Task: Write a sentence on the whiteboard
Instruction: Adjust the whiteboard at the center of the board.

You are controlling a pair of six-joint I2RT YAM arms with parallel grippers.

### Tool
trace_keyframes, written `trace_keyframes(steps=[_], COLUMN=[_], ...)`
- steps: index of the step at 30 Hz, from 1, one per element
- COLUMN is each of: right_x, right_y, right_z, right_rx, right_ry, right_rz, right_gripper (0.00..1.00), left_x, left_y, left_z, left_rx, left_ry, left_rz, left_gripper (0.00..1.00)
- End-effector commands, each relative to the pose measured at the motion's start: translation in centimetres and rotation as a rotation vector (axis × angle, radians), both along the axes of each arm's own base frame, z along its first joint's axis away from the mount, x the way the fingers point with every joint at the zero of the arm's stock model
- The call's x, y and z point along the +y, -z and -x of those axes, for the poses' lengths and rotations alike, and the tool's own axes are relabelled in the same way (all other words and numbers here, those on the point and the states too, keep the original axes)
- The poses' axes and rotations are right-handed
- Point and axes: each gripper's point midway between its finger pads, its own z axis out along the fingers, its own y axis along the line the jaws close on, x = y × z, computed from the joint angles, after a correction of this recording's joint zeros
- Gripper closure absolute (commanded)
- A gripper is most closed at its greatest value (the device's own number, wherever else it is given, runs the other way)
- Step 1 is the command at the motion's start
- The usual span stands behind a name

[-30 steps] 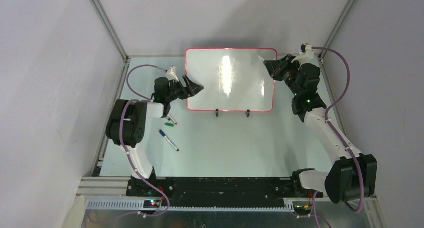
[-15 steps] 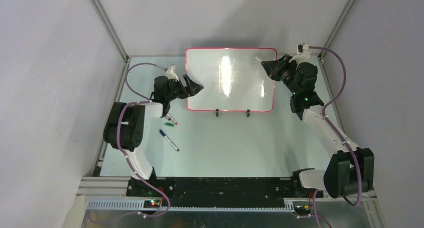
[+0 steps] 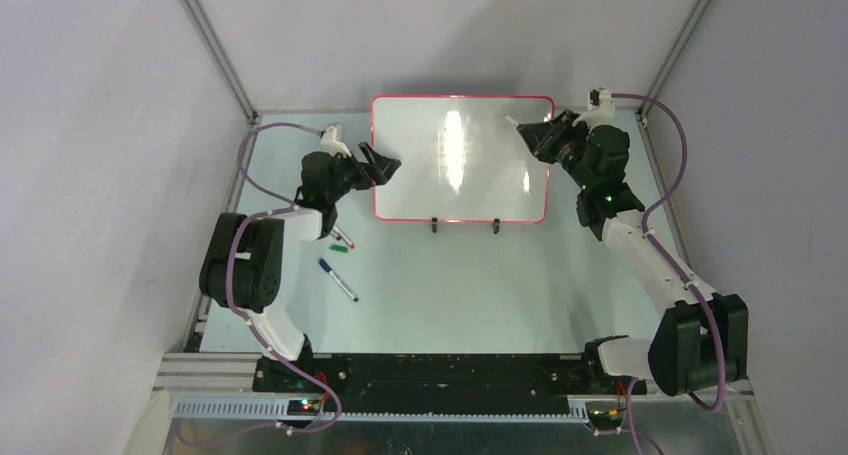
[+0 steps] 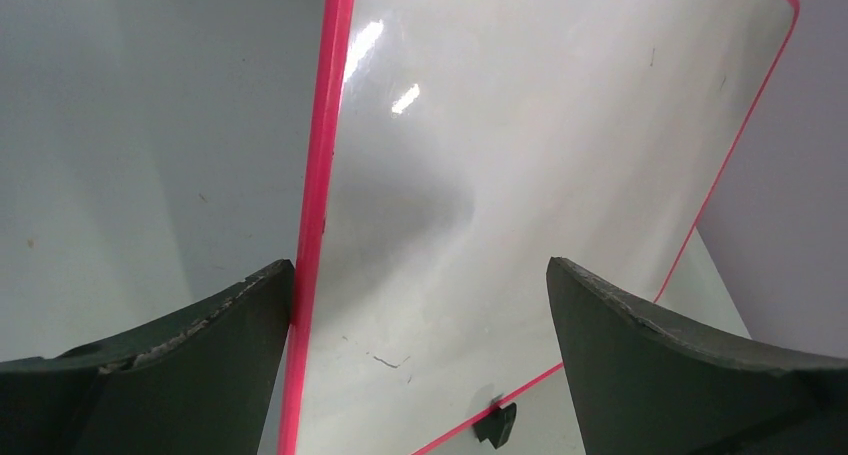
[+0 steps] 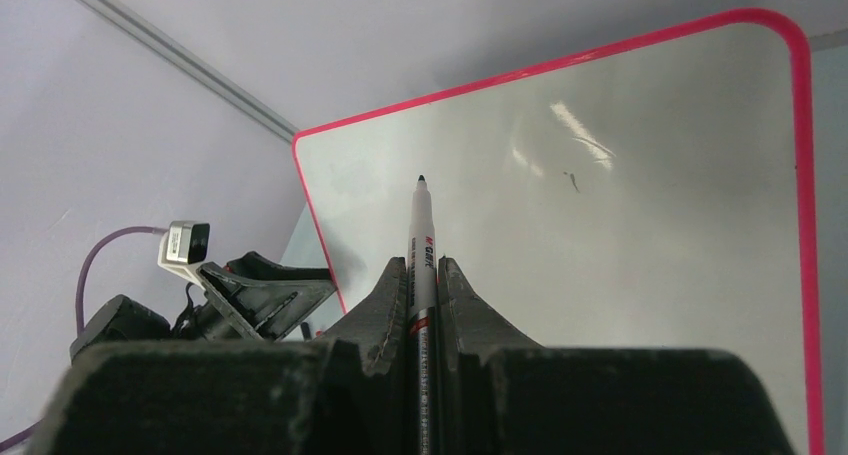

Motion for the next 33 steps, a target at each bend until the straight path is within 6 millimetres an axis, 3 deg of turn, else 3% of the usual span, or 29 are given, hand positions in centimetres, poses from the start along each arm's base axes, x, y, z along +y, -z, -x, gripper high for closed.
trace_keyframes(steps=[1, 16, 33], right_x=[0.3, -0.2, -0.2], right_y=[-1.7, -2.0, -1.7], right_z=[-0.2, 0.1, -0.1], right_rx=[-0.062, -0.058, -0.054], right_ry=[-0.002, 0.018, 0.020], right_rz=[-0.005, 0.013, 0.012], right_gripper=[1.00, 1.00, 1.00], left_x=[-0.1, -2.4, -2.1], left_y=[-3.3, -2.6, -2.3], left_z=[-0.1, 0.6, 1.1], left_rx=[-0.113, -0.081, -0.086], left_ry=[0.000, 0.060, 0.020], left_rz=[0.019, 0.048, -0.051], left_gripper=[0.01, 0.02, 0.01])
